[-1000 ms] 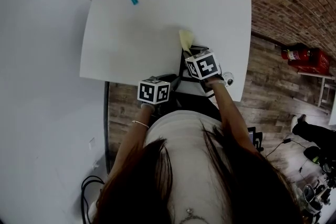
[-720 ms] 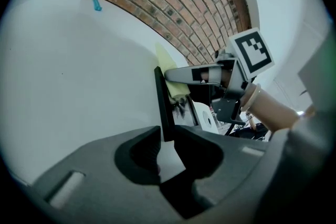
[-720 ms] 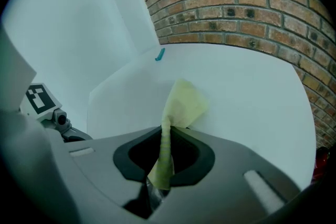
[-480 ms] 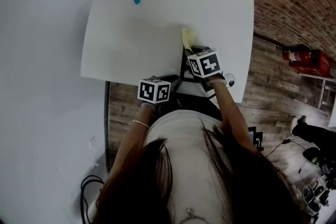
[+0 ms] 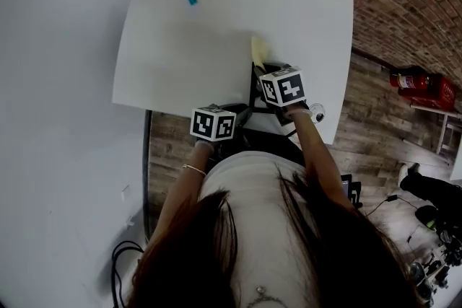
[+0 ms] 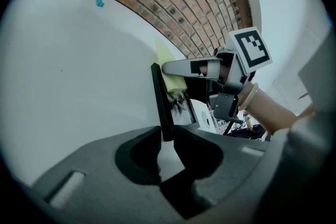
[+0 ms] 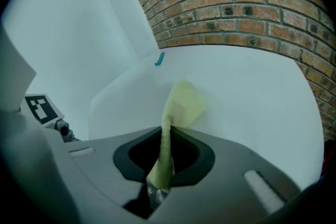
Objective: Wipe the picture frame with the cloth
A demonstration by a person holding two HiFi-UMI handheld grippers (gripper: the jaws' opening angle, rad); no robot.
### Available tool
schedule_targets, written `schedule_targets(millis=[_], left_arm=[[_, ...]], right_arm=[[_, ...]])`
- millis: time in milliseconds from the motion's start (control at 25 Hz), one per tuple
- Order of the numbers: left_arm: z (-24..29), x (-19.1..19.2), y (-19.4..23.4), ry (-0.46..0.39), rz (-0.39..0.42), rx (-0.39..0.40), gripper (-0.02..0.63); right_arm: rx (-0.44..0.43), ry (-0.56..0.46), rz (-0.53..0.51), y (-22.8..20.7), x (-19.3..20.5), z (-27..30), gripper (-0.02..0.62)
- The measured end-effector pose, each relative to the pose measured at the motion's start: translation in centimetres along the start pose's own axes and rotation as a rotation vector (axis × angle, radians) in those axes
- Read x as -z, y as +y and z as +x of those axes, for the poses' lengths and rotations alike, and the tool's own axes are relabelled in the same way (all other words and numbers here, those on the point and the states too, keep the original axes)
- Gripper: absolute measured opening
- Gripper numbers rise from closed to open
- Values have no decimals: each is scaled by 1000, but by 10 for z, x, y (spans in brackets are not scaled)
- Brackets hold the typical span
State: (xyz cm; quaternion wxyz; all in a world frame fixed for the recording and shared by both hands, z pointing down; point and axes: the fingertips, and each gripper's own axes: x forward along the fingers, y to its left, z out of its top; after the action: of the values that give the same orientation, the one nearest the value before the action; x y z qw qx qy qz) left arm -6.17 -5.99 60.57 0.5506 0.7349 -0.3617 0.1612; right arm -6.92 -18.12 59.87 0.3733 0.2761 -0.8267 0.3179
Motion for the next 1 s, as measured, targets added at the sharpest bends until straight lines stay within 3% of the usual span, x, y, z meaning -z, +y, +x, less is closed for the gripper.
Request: schedule_targets(millis=[480,1000], left_arm=[[1,0,2,0,2,-5,75],[0,0,3,-30,30,-26,75]], right_arm=[[27,-41,8,-5,-11,-12,40],[84,-75,42,-8,3,-37,40]])
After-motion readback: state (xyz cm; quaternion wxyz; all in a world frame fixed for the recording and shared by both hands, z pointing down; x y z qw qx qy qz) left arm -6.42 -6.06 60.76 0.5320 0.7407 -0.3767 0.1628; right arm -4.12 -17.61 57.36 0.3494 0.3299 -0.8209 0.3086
